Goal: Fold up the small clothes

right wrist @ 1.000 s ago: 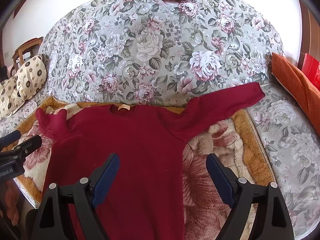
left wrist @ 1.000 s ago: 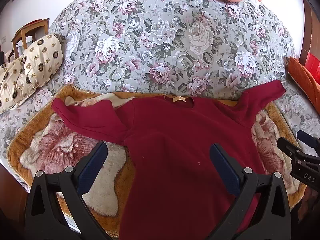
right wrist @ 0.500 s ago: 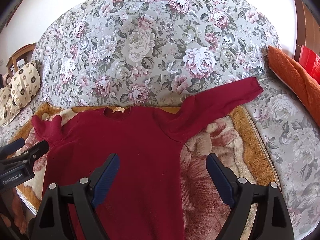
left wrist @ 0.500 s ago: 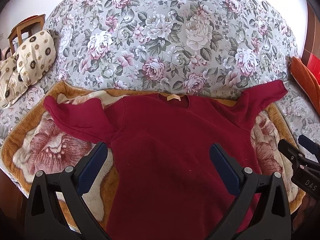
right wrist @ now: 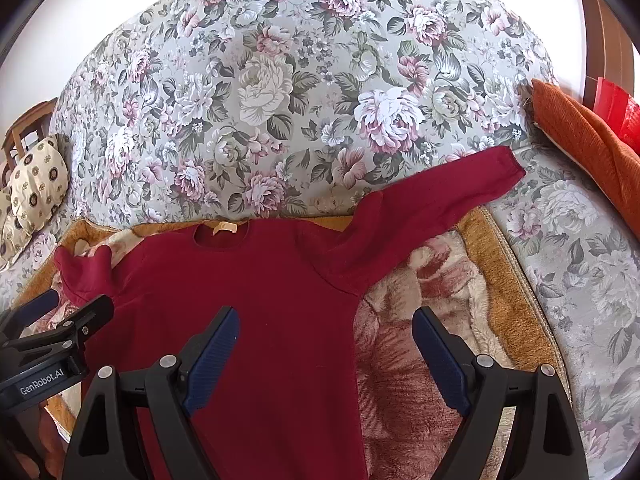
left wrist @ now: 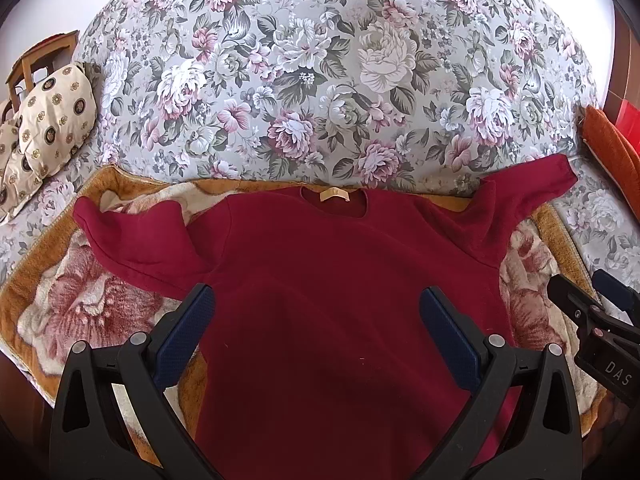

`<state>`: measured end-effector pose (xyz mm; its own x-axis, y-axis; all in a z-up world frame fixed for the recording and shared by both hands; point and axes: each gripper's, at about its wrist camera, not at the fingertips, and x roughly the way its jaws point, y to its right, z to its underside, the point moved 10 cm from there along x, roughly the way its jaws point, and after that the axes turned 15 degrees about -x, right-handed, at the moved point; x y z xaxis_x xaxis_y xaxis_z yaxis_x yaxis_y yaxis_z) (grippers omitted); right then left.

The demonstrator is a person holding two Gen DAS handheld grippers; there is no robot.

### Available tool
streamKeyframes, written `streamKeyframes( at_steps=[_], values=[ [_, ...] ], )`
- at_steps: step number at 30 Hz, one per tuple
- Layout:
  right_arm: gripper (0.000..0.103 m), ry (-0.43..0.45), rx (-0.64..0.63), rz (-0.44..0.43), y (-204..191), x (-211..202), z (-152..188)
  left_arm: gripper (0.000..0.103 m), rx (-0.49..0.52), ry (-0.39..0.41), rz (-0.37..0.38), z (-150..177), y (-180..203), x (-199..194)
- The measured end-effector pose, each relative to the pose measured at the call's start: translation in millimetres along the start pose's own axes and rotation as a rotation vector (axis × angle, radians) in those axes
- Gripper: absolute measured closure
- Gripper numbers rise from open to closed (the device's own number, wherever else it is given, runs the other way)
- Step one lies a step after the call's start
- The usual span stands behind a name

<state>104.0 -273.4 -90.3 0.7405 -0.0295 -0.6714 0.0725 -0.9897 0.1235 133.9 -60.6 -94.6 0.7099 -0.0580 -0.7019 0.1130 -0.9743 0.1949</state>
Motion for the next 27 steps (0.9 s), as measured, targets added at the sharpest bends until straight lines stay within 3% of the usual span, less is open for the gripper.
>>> streamKeyframes(
  at_steps=[27],
  values=[
    [0.016, -0.052, -0.038, -0.031, -26.3, 37.8, -5.0, 0.001, -0.054, -0.039, -0.037, -10.9, -25.0, 32.5]
  ],
)
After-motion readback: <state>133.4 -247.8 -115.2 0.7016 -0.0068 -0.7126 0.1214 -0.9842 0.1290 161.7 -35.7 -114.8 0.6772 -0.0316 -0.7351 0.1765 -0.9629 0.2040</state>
